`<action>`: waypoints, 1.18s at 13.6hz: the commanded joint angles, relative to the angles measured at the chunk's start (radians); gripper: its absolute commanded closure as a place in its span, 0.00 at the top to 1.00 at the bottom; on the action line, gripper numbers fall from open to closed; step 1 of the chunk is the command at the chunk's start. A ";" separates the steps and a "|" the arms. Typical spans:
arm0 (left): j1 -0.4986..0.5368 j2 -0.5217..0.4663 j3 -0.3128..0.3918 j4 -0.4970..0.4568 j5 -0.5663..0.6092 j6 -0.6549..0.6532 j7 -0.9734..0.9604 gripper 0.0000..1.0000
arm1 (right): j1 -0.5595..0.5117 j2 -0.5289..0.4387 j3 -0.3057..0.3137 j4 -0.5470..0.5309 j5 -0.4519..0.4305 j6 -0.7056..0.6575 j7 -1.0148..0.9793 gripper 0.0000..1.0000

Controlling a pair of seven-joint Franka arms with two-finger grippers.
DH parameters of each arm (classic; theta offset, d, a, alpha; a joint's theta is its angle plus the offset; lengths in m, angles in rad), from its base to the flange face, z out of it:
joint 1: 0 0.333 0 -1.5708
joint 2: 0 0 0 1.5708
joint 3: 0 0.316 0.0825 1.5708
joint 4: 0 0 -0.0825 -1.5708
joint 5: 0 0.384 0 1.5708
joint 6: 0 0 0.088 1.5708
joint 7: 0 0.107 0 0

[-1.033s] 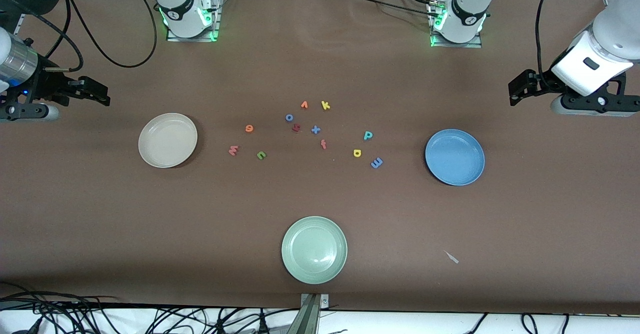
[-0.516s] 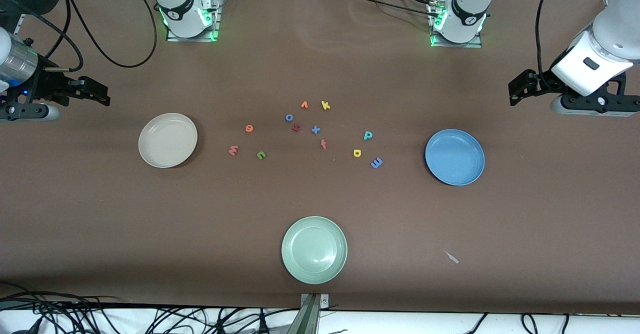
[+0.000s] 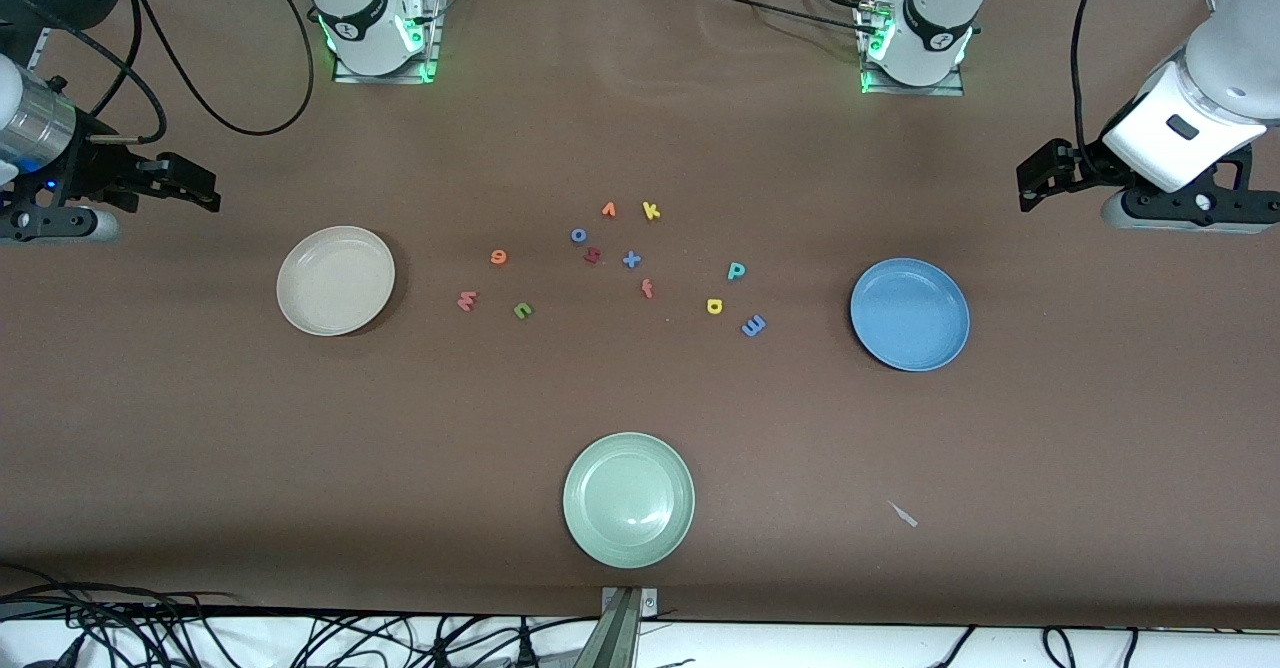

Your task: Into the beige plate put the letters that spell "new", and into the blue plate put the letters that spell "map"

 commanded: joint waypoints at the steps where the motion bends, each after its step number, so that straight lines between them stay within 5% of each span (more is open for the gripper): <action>1: -0.003 0.015 -0.004 0.030 0.011 -0.007 -0.008 1.00 | -0.005 -0.006 0.005 -0.004 0.010 -0.006 0.002 1.00; 6: -0.036 0.081 -0.012 0.050 -0.032 -0.004 0.010 1.00 | -0.005 -0.006 0.005 -0.004 0.012 -0.006 0.002 1.00; 14: -0.291 0.372 -0.035 0.085 -0.023 0.003 0.052 1.00 | 0.001 0.014 0.009 0.001 0.021 0.009 0.002 1.00; 16: -0.309 0.409 -0.044 0.078 -0.032 0.093 0.061 1.00 | 0.013 0.032 0.018 0.001 0.015 0.012 0.002 1.00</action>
